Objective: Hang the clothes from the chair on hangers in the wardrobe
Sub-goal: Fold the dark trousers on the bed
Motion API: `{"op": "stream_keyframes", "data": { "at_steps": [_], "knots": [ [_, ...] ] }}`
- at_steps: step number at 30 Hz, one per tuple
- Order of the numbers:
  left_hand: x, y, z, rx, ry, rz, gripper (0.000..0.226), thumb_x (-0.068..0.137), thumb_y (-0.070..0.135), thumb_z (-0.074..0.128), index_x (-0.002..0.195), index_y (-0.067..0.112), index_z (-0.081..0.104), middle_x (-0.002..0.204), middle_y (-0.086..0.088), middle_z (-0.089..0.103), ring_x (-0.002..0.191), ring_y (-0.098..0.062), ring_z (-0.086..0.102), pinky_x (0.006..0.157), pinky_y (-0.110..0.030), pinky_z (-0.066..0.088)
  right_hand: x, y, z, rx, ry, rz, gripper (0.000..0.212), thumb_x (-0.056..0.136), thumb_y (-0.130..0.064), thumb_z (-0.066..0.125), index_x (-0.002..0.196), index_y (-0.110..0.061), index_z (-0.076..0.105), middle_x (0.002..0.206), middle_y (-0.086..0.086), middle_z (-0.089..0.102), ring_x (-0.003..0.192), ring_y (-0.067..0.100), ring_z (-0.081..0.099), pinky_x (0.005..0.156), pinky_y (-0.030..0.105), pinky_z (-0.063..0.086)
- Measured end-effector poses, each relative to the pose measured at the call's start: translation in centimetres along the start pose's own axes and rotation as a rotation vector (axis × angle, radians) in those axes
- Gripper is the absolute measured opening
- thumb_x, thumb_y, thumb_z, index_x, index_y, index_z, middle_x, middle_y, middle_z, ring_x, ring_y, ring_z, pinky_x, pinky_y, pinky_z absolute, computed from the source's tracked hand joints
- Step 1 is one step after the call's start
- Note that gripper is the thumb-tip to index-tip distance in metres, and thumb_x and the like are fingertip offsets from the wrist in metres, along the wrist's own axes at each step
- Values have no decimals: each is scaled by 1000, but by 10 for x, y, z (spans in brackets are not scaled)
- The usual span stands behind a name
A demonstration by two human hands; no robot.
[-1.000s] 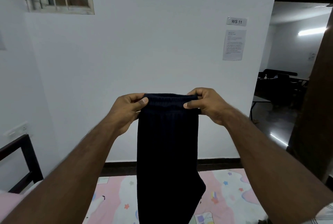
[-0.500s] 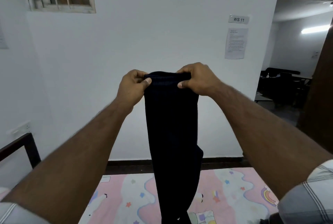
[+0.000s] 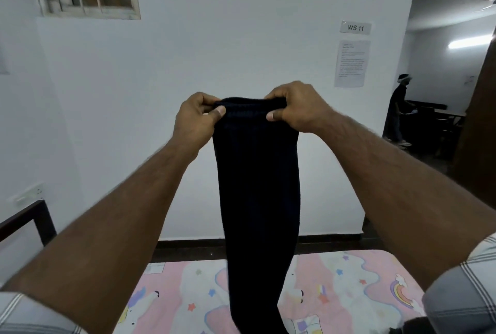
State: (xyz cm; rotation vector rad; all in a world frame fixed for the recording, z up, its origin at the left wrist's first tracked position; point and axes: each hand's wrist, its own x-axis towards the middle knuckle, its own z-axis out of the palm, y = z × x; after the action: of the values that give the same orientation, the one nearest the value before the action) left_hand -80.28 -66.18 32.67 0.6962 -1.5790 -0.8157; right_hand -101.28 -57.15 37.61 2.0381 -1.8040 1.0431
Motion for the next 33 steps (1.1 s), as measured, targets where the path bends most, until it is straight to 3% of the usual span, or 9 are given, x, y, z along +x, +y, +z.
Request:
{"op": "stream_keyframes", "data": {
  "at_steps": [3,6,10,13,20,23,27,30,33],
  "knots": [
    [-5,-13,1,-34,1,-25,12,85,26,69,95,21,66,97,-3,76,97,-23,73,90,-53,58,-6,6,11,58,29,36,29,82,-17,78,111,-20,74,106,-6,71,98,12,63,90,26,51],
    [-8,-24,3,-21,-3,-57,8,91,19,68,98,17,66,97,-5,76,94,-22,73,88,-52,59,-12,7,21,52,-58,57,31,82,-18,79,112,-20,73,107,-6,70,99,12,63,88,24,50],
    [-9,-30,4,-21,33,-18,8,87,24,68,94,24,66,98,-1,75,96,-19,72,88,-51,59,-13,9,26,92,31,60,29,84,-16,77,112,-19,73,101,-9,67,97,10,62,88,22,49],
    [-8,-32,4,-11,31,-17,8,87,23,69,95,23,66,98,0,75,95,-18,72,87,-49,60,-13,10,29,98,-26,86,30,83,-18,78,112,-19,73,103,-7,69,98,11,63,88,24,51],
    [-24,-71,4,-8,-142,-350,5,93,15,69,92,20,67,95,0,71,82,-13,68,64,-29,57,-33,29,67,83,-255,200,33,79,-20,82,111,-21,74,105,-4,71,97,13,64,88,27,52],
    [-34,-109,11,27,-218,-482,5,94,15,69,97,16,67,92,1,71,78,-12,68,66,-29,56,-46,51,95,102,-374,268,31,79,-20,83,108,-20,75,102,-3,72,95,14,66,85,28,53],
    [-41,-169,35,137,-186,-529,7,92,15,71,98,12,69,94,-1,71,87,-13,65,77,-28,52,-62,88,147,92,-423,319,30,80,-18,82,109,-18,74,103,-1,71,96,15,65,81,24,50],
    [-41,-204,55,189,-131,-549,9,91,14,71,99,10,69,93,-2,69,83,-12,62,69,-21,45,-67,116,183,120,-393,334,26,83,-16,78,108,-18,74,102,-1,70,94,15,64,79,24,48],
    [-29,-220,71,202,-70,-582,7,93,15,68,99,13,66,91,-3,69,65,-13,63,51,-17,45,-60,139,207,133,-328,306,23,86,-14,73,109,-19,73,101,-3,71,94,15,65,84,28,52]
  ]
}}
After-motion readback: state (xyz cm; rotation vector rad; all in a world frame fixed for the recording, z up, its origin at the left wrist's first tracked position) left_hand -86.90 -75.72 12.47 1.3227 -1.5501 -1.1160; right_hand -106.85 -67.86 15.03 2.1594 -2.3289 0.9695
